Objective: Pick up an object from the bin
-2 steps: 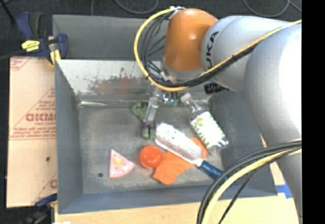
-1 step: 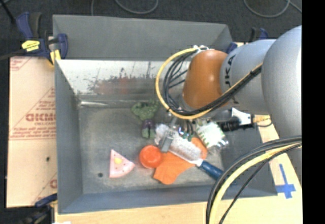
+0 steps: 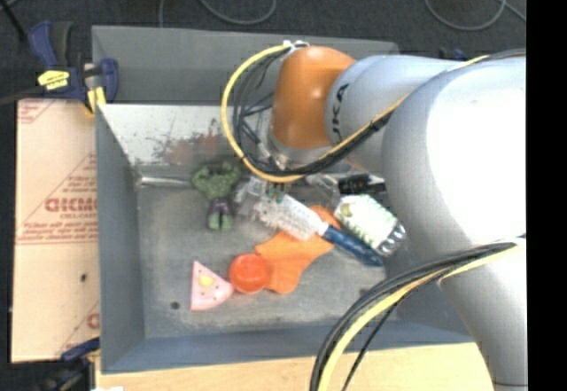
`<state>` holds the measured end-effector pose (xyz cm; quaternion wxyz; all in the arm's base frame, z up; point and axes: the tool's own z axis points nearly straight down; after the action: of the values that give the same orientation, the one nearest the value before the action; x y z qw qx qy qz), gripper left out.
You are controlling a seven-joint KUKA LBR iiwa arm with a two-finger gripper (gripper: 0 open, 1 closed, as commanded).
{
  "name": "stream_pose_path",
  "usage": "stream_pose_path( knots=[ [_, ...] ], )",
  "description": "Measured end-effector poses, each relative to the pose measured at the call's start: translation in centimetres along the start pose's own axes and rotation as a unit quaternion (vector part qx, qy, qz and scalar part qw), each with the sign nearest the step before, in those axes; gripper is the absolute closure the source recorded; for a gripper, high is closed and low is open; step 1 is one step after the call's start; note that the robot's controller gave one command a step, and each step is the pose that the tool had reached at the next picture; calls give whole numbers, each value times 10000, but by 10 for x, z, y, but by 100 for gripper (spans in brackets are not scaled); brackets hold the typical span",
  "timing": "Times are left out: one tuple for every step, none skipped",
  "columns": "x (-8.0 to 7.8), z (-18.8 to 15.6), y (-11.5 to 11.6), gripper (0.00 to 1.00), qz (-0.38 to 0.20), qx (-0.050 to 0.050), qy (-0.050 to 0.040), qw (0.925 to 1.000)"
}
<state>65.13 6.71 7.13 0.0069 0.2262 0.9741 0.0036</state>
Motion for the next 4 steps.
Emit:
stream_pose_path(
  knots=[
    [0, 0, 0, 100, 1, 0, 0, 10000],
    [0, -3, -1, 100, 3, 1, 4, 10000],
    [1, -14, -1, 100, 2, 14, 17, 10000],
    [0, -27, -1, 100, 4, 10, 14, 10000]
  ],
)
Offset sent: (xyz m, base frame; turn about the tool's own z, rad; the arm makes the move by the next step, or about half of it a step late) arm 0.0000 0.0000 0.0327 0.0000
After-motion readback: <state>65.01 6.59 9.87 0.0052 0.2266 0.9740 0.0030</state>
